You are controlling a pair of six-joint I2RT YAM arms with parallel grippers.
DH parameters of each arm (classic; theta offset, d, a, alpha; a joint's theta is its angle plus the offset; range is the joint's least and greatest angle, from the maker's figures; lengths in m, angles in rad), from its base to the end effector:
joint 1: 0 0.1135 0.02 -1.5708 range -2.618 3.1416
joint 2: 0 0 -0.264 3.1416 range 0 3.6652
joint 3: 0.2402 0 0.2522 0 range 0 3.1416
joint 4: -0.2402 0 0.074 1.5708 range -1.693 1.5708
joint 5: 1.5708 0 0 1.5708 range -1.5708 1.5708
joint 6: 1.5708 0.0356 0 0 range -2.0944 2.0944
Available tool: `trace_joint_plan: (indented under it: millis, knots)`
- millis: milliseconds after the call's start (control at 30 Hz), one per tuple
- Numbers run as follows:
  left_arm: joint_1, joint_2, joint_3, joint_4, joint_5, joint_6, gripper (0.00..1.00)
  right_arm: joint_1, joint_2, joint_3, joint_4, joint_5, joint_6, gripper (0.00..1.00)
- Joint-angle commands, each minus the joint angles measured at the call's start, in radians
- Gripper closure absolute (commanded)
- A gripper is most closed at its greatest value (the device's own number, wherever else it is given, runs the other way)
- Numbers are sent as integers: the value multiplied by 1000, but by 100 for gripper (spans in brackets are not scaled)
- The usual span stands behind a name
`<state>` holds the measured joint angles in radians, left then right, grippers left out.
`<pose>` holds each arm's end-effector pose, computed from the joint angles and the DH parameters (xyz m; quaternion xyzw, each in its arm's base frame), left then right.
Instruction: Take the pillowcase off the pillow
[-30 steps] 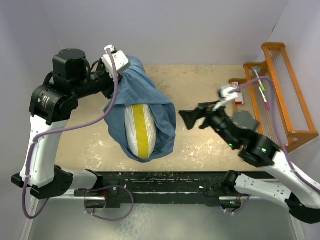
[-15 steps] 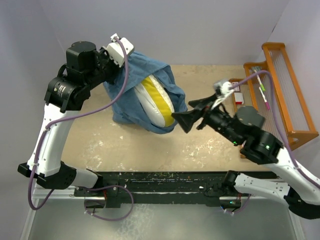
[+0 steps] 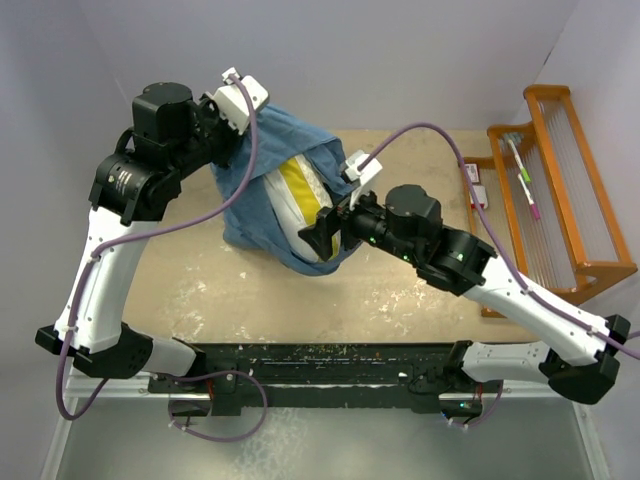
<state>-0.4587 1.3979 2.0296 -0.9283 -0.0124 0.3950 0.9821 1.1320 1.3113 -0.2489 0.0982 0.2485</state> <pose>0.2169 -0.1066 0.5346 0.3294 0.7332 -0.0140 0.5947 0.1402 0.2038 0.4476 -0.2307 0.6938 0.3639 0.5770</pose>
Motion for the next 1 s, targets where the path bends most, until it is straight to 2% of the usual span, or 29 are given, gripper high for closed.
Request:
trace_joint_plan:
  millis: [0,167,267,367,467,567,633,667,700,767,833,900,967]
  knots:
    - [5,-20,3,115,-18,21,100,27,37,86,44,-38,-43,3]
    - [5,-26,-2,120,-16,16,100,64,117,162,-1,34,-59,4]
    - [5,-36,2,118,-7,9,100,65,176,204,-66,143,-62,7]
    - [4,-48,30,97,-6,16,100,64,220,225,-128,155,-51,7]
    - [5,-68,37,93,-12,41,100,64,238,230,-97,86,-55,8]
    - [5,-87,36,90,-37,63,100,64,263,276,-70,-67,-73,18]
    - [5,-100,35,84,-43,73,100,64,284,332,-68,-134,-104,27]
    - [5,-108,35,80,-44,75,100,61,292,364,-74,-131,-121,37]
    - [5,-117,36,76,-44,77,100,54,300,400,-86,-111,-135,51]
    - [4,-136,45,50,-9,83,100,16,303,457,-111,-33,-162,98]
    - [5,-158,64,-3,56,88,100,-68,271,466,-97,-3,-202,100]
    - [4,-181,76,-35,84,77,100,-182,235,469,-62,-102,-201,100]
    - [5,-208,61,-60,93,77,89,-220,225,521,-57,-157,-249,100]
